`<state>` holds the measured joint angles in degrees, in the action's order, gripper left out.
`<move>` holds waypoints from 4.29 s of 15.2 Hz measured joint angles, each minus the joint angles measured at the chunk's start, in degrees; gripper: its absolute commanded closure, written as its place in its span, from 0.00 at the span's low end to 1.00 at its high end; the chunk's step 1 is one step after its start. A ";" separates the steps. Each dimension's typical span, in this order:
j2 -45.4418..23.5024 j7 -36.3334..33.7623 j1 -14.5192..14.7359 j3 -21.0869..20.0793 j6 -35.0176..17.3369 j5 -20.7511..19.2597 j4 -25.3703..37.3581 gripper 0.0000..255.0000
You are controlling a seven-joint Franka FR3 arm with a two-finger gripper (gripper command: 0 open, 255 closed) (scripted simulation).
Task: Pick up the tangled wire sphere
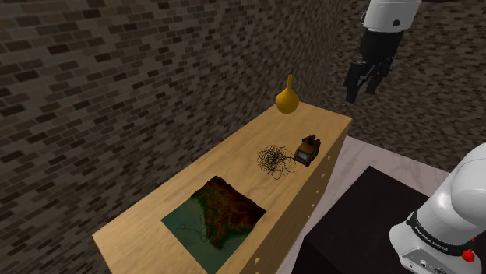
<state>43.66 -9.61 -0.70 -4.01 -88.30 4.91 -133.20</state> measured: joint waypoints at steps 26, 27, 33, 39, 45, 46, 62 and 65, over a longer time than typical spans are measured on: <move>-31.48 16.32 -2.74 1.03 -61.09 -18.76 -20.36 0.00; -34.14 15.58 -3.33 0.72 -63.79 -20.74 -20.07 0.00; -50.63 7.51 -5.39 2.42 -75.94 -38.50 -13.48 0.00; -65.16 -1.90 -0.39 10.36 -83.55 -55.22 -3.65 0.00; -71.55 -7.95 4.06 15.52 -87.51 -60.67 -0.29 0.00; -72.31 -8.79 4.71 16.29 -88.10 -61.32 0.02 0.00; -69.22 -5.77 2.37 13.47 -85.91 -58.95 -1.38 1.00; -66.39 -2.87 0.33 11.10 -84.10 -56.59 -2.69 1.00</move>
<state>-22.73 -12.49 -0.37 7.08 -172.39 -51.69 -135.89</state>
